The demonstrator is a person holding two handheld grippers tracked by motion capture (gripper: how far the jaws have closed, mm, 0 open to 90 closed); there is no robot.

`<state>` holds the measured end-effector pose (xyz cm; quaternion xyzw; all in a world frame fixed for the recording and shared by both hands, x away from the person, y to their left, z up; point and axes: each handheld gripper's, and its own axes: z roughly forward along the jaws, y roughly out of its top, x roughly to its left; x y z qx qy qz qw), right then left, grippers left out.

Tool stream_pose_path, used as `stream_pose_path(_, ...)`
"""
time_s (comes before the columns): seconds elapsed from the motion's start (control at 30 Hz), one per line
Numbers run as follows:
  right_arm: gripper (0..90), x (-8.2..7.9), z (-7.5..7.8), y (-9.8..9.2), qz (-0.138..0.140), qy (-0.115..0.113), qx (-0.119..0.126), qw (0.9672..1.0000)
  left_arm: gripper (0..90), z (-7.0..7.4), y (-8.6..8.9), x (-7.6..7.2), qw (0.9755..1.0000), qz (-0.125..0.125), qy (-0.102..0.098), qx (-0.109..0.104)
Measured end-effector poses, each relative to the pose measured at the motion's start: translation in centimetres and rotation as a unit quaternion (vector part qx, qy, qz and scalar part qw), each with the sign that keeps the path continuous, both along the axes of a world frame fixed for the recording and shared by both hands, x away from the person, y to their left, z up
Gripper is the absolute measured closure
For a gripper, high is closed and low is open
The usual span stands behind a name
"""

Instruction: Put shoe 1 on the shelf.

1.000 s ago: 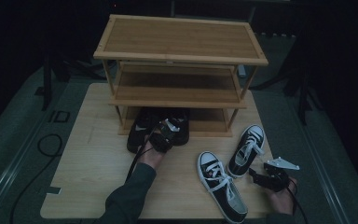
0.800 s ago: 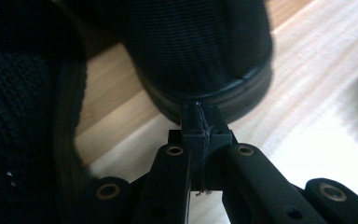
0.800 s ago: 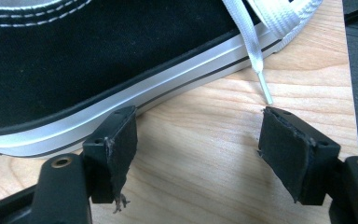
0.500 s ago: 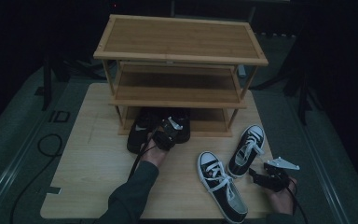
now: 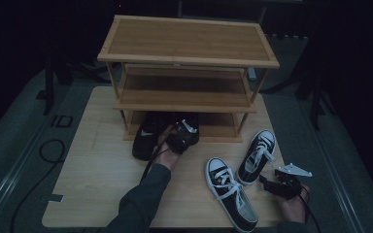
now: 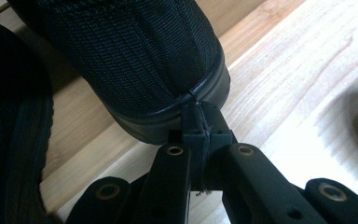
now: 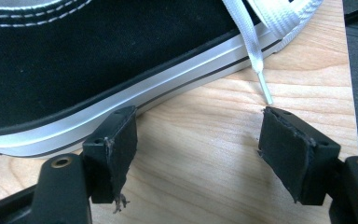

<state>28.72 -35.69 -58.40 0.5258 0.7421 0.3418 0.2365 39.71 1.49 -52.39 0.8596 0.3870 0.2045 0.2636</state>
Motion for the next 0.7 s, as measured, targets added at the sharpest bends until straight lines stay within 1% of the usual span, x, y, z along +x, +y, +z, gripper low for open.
stream_pose_path(0.17,27.5,0.0,0.0,0.0,0.000,0.000,0.000,1.0000,90.0,0.0,0.0,0.1,1.0000,-0.001,0.003,0.003)
stream_pose_path(0.37,27.4,0.0,0.0,0.0,0.000,0.000,0.000,1.0000,89.8,-0.1,0.5,-0.1,1.0000,-0.003,0.008,0.001)
stream_pose_path(0.47,27.4,0.0,0.0,0.0,0.000,0.000,0.000,1.0000,89.7,-0.3,1.0,-0.4,0.9999,-0.008,0.012,0.002)
stream_pose_path(0.57,27.4,0.0,0.0,0.0,0.000,0.000,0.000,1.0000,88.8,-0.3,1.5,-0.8,0.9998,-0.010,0.016,-0.007)
stream_pose_path(0.63,27.4,0.0,0.0,0.0,0.000,0.000,0.000,1.0000,87.9,-0.3,1.9,-1.0,0.9997,-0.012,0.018,-0.008)
stream_pose_path(0.7,27.4,0.0,0.0,0.0,0.000,0.000,0.000,1.0000,87.9,-0.3,2.1,-1.1,0.9997,-0.015,0.019,-0.004)
